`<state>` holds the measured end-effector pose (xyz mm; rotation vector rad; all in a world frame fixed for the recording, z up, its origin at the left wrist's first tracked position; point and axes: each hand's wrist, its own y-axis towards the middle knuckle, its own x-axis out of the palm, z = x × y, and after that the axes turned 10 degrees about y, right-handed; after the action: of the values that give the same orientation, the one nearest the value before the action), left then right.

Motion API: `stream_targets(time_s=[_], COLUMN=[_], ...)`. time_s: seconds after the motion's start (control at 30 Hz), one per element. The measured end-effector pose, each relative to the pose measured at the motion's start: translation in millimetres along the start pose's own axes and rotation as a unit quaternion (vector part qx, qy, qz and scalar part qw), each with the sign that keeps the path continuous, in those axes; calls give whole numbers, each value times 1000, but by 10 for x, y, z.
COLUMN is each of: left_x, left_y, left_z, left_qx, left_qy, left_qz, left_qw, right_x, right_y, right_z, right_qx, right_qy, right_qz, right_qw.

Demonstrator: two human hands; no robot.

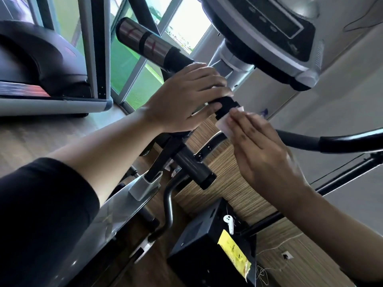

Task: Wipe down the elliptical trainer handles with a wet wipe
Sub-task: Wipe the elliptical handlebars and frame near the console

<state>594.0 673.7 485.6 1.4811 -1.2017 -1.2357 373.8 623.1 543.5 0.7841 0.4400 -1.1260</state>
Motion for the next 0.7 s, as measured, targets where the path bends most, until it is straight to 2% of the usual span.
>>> stream_targets(time_s=[0.17, 0.23, 0.37, 0.6, 0.7], left_x=[-10, -12, -76, -327, -415], left_y=[6, 9, 19, 128, 147], left_z=[3, 13, 65, -62, -206], left_qx=[-3, -9, -34, -57, -77], left_qy=[-1, -5, -15, -30, -6], left_qz=[-9, -15, -35, -114, -133], left_qw=[1000, 1000, 999, 991, 988], right_x=[-23, -15, -35, 14, 1], right_y=[-192, -186, 40, -20, 198], right_z=[35, 52, 46, 35, 34], right_qx=[3, 28, 124, 158, 207], right_qy=[50, 89, 199, 261, 323], right_qz=[27, 44, 84, 109, 105], right_qw=[998, 995, 969, 946, 918])
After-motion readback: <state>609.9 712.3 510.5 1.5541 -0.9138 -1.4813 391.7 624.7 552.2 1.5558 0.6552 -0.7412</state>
